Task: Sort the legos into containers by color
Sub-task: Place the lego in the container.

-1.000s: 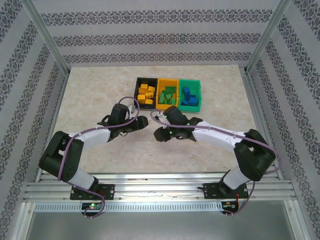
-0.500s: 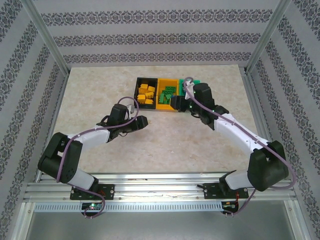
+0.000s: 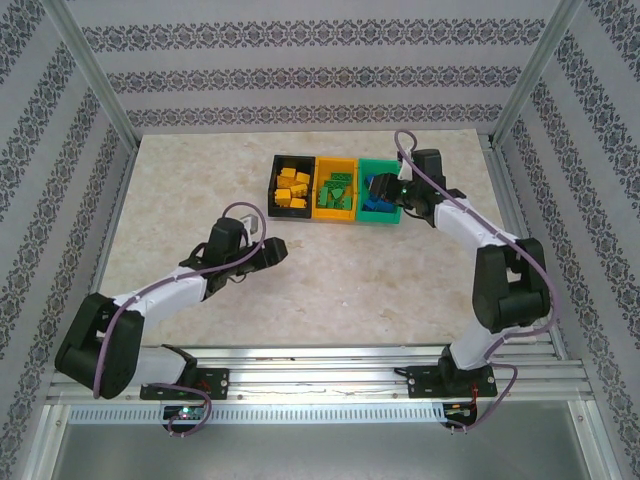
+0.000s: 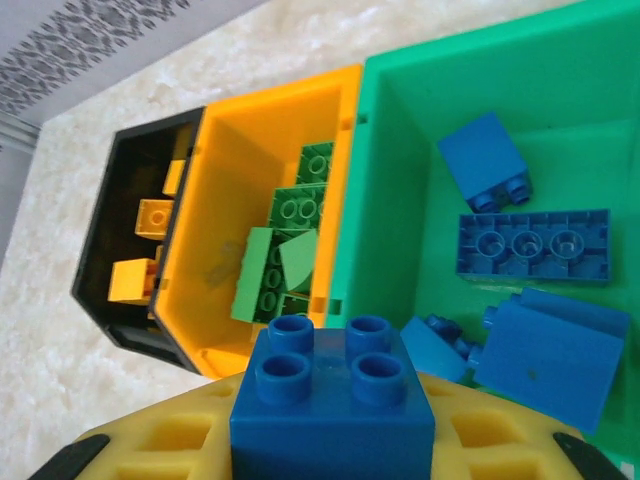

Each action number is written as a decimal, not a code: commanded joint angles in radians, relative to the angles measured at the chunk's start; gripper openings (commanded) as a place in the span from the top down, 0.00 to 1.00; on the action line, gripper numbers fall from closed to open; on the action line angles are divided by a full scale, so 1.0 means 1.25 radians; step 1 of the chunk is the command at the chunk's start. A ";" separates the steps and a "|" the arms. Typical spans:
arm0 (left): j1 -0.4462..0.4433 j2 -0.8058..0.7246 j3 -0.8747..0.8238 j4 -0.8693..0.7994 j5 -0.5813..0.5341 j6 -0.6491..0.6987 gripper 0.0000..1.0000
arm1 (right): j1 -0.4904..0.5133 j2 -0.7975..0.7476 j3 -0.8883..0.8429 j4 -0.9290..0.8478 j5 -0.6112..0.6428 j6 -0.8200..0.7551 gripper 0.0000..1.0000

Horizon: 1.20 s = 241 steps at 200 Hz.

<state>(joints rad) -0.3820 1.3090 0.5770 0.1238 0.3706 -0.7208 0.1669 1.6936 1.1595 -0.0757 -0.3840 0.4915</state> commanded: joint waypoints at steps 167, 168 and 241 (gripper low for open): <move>0.029 -0.176 -0.009 -0.162 -0.165 0.112 0.30 | 0.027 -0.096 -0.069 -0.038 0.069 -0.186 0.38; 0.030 -0.176 -0.008 -0.163 -0.169 0.114 0.29 | 0.028 -0.101 -0.071 -0.039 0.071 -0.188 0.38; 0.089 -0.332 -0.009 -0.179 -0.427 0.264 0.12 | -0.001 -0.475 -0.300 -0.056 0.231 -0.245 0.33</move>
<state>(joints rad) -0.2955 0.9600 0.5484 -0.0616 0.0162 -0.5125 0.1921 1.2175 0.8337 -0.1474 -0.1959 0.2241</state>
